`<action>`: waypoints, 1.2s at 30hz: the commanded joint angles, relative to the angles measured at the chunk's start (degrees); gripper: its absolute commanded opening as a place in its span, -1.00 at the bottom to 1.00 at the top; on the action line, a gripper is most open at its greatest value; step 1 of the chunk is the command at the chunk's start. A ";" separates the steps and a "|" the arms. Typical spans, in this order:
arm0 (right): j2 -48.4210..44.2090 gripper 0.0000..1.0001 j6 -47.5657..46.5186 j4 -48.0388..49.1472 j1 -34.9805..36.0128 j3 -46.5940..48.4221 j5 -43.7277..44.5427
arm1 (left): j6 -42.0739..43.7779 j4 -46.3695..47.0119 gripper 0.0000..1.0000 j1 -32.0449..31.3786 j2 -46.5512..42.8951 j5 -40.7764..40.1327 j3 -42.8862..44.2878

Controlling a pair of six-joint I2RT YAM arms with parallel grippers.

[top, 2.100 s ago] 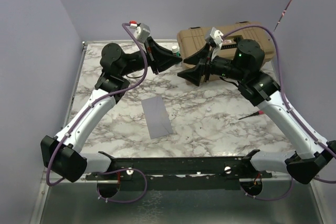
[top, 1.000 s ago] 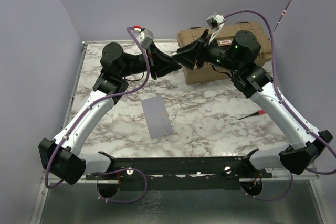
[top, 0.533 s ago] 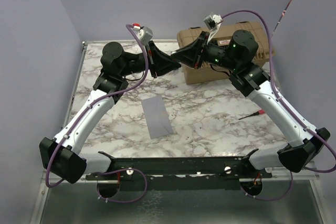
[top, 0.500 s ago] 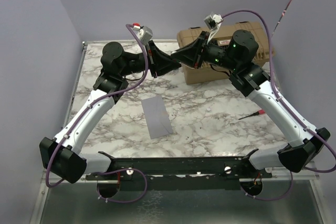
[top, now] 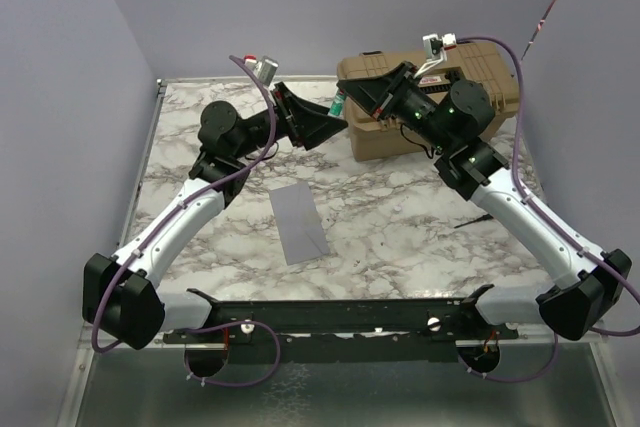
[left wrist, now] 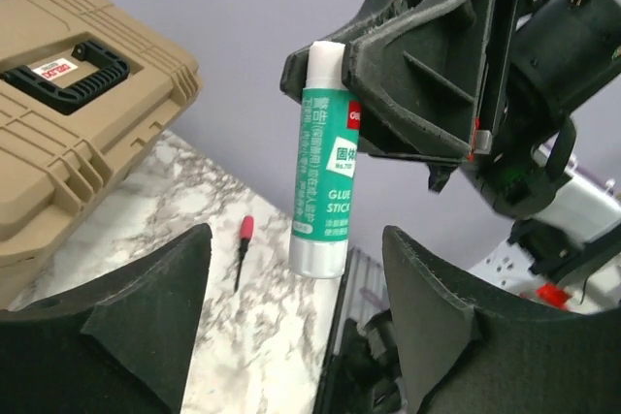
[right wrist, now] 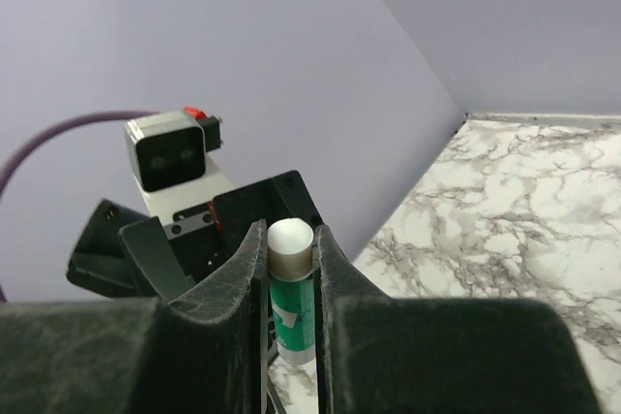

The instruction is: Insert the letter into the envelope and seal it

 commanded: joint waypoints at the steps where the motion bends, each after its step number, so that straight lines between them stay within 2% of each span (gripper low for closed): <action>1: -0.58 -0.98 10.11 5.77 -0.10 -1.65 6.10 | -13.07 13.36 0.45 -0.09 -0.92 -6.47 -3.70; 8: 1.09 -0.98 16.19 7.29 -0.18 -2.68 5.38 | -24.89 26.62 0.54 -0.24 0.38 -10.73 -7.81; 15: 1.83 -0.98 16.47 8.98 -0.09 -3.18 4.48 | -28.06 28.57 0.51 -0.55 0.36 -13.67 -9.09; 28: 2.26 -0.98 16.75 10.03 -0.09 -4.72 5.70 | -28.88 28.68 -0.39 -1.75 0.71 -15.93 -10.40; 29: 2.27 -0.98 16.69 10.24 -0.12 -4.85 5.61 | -28.80 28.68 -0.49 -1.74 0.81 -15.92 -10.40; 32: 2.08 -0.98 16.60 10.42 -0.07 -5.23 5.24 | -28.02 28.68 -1.00 -1.76 0.92 -16.07 -10.39; 33: 1.97 -0.95 16.43 10.14 -0.16 -5.33 5.23 | -27.56 28.68 -1.00 -1.75 0.92 -16.15 -10.52; 34: 1.82 -0.86 16.28 9.47 -0.14 -5.39 5.19 | -26.84 28.68 -1.00 -1.75 0.93 -16.19 -10.68; 35: 1.58 -0.68 16.00 8.64 -0.15 -5.47 5.19 | -25.80 28.51 -1.00 -1.75 0.85 -16.36 -10.93; 36: 1.24 -0.37 15.34 7.65 -0.15 -5.58 5.19 | -24.72 27.92 -1.00 -1.75 0.70 -16.57 -11.19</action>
